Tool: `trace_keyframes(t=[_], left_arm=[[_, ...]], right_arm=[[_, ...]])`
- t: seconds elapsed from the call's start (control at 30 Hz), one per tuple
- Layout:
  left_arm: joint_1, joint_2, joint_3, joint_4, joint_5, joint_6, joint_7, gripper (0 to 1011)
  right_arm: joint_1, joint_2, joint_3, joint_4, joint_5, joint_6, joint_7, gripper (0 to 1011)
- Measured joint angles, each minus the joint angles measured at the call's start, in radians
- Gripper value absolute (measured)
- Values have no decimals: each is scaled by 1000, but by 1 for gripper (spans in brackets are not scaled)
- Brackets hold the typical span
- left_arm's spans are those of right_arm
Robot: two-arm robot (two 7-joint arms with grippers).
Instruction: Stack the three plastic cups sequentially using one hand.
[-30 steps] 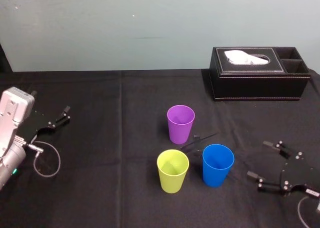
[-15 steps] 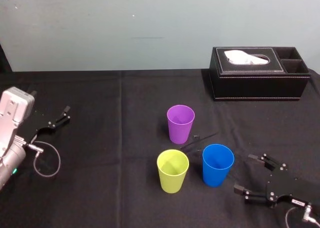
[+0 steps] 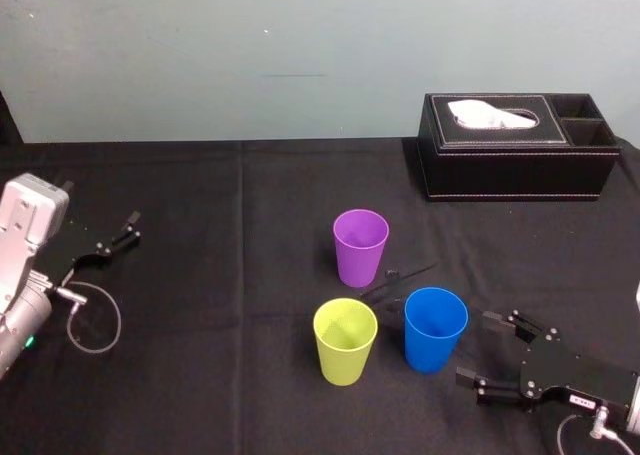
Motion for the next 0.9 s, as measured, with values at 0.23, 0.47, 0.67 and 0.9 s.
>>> trace_keyframes(t=[0.23,0.47,0.67,0.9], left_arm=[[0,0,0,0,0,0,0,1010],[0,0,0,0,0,0,0,1010],[0,0,0,0,0,0,0,1010],[0,0,0,0,0,0,0,1010]], right_arm=[[17,-12,-10,8,12,17,4,1000],[37,-25,-24,18,13,32,2,1000],[50,-33,-36,23,16,39,2,1000],[63,-39,-51,23,17,47,2,1000]])
